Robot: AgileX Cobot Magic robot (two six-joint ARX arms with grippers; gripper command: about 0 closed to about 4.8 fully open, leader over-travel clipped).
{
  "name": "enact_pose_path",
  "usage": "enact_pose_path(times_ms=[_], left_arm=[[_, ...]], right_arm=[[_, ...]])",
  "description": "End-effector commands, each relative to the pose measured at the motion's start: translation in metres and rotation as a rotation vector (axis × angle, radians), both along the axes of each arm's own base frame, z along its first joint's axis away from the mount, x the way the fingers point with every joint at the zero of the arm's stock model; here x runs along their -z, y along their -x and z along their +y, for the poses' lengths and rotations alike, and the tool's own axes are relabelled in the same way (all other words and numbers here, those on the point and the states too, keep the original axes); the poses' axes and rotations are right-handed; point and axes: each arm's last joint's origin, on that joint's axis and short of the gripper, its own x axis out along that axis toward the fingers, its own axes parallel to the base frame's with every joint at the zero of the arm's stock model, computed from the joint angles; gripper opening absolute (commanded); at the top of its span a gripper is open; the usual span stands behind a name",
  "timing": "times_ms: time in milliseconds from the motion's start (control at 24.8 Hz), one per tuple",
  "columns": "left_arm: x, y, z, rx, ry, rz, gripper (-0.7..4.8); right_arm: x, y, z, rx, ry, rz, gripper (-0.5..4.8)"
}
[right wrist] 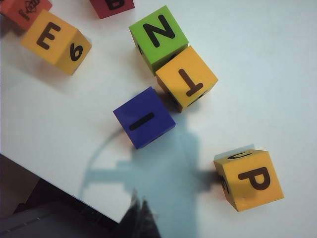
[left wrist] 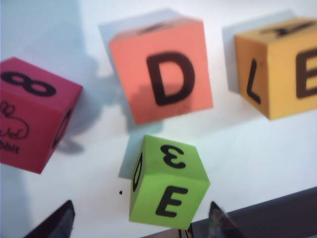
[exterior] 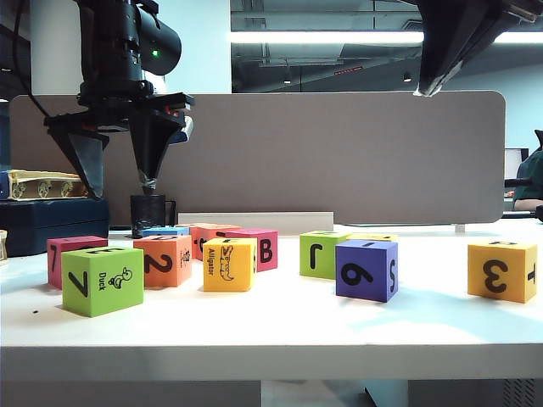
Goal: Select the appropriate blocks from the scattered letter blocks on the table and arrange them in a row to spell out "DEEP".
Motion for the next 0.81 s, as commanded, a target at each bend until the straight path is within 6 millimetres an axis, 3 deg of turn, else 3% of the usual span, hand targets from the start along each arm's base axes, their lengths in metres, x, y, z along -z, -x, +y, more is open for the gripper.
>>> enact_pose_path(times_ms=[40, 283, 404, 686, 807], left_arm=[[-0.009, 0.004, 0.002, 0.038, 0.004, -0.025, 3.4], [-0.028, 0.022, 0.008, 0.092, 0.015, -0.072, 3.39], [-0.028, 0.033, 0.012, 0.095, 0.014, -0.067, 3.39], [-0.01, 0.063, 0.022, 0.095, 0.05, -0.147, 3.39], [0.007, 0.073, 0.026, 0.088, 0.072, -0.216, 3.4]], right_arm=[[-0.002, 0.0, 0.0, -0.001, -0.009, -0.011, -0.01], [-0.003, 0.003, 0.005, -0.099, -0.139, 0.059, -0.01], [-0.003, 0.004, 0.006, -0.122, -0.202, 0.093, -0.02], [-0.003, 0.005, 0.007, -0.143, -0.235, 0.116, -0.02], [-0.003, 0.005, 0.007, -0.144, -0.236, 0.116, -0.02]])
